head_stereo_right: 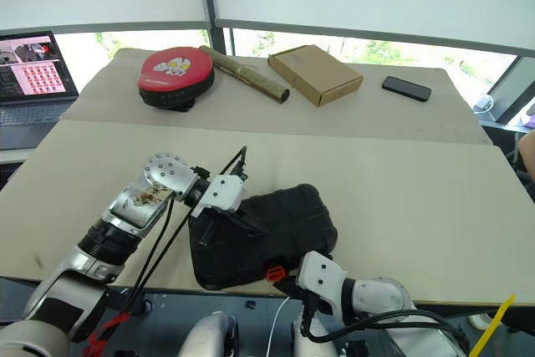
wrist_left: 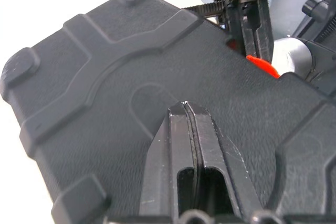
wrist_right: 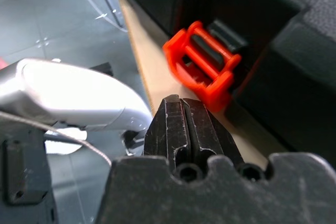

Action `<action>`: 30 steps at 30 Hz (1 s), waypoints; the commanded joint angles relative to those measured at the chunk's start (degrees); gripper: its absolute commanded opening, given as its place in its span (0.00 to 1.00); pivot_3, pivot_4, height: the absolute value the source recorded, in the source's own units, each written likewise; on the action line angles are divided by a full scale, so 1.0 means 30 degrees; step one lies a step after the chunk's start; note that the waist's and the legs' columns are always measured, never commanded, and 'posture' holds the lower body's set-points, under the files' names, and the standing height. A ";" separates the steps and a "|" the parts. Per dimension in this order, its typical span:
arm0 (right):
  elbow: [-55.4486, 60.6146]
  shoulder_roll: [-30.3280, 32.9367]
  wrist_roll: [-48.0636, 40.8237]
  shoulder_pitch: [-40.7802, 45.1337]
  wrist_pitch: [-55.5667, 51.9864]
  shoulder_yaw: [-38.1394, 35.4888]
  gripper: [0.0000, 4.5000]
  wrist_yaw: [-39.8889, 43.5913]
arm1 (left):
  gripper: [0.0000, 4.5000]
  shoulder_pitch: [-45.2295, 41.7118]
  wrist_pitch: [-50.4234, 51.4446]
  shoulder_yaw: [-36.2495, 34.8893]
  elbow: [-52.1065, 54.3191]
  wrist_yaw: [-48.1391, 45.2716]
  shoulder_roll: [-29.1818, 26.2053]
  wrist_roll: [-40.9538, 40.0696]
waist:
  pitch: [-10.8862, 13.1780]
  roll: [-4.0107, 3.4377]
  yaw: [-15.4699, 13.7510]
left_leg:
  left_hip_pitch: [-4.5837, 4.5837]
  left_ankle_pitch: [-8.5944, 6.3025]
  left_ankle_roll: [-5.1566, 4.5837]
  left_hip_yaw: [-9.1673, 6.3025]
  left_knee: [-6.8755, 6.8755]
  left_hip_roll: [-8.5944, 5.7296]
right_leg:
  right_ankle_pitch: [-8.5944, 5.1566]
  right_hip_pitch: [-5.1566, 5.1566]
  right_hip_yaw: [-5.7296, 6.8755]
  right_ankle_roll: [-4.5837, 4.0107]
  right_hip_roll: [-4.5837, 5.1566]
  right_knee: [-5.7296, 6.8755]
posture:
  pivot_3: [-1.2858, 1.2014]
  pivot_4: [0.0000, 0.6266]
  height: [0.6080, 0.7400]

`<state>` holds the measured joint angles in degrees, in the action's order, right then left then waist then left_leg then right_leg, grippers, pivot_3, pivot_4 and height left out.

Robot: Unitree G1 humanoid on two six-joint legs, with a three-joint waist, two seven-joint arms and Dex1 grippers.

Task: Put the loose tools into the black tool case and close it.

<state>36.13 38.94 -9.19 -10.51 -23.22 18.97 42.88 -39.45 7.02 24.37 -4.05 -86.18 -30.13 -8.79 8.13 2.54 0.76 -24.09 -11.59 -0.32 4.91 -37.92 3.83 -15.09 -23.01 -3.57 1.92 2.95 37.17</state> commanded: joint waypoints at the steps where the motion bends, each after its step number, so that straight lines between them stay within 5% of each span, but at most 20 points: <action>1: 0.1177 -0.0337 -0.0342 -0.0069 0.0759 -0.1687 0.00 -0.0734 | 0.01 0.0377 -0.1068 0.1139 -0.0723 -0.0119 -0.0012 0.1167 | 0.0000 -0.0001 -0.0032 | -0.0001 0.0000 0.0000 0.0002 0.0000 -0.0001 | 0.0003 -0.0001 -0.0002 -0.0003 0.0001 0.0000 | 0.52 0.24 1.00; 19: 0.1799 0.1547 -0.0849 -0.2934 0.1279 -0.2642 0.00 0.1427 | 0.01 0.0600 -0.3856 0.1842 -0.2490 0.0015 0.0214 0.2015 | -0.0156 -0.0041 -0.0058 | 0.0165 -0.0007 0.0001 0.0015 0.0001 -0.0003 | -0.0089 0.0178 -0.0006 0.0020 0.0025 -0.0030 | 0.52 0.24 1.00; 30: -0.0452 -0.0703 0.1113 -0.0911 0.1583 -0.0286 0.00 -0.0144 | 0.01 0.0522 -0.3909 0.1980 -0.2314 -0.0502 -0.0005 0.1999 | -0.0255 -0.0049 -0.0039 | 0.0184 -0.0009 0.0001 0.0016 0.0016 -0.0005 | -0.0134 0.0194 0.0000 -0.0046 0.0033 -0.0039 | 0.52 0.24 1.00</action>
<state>34.71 37.32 -6.89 -13.83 -19.77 17.53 43.23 -39.59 -5.10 26.27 -9.16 -85.68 -28.97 -6.69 7.36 2.40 0.65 -23.53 -11.63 -0.32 4.96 -37.87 3.80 -15.49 -22.42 -3.57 1.78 3.07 37.06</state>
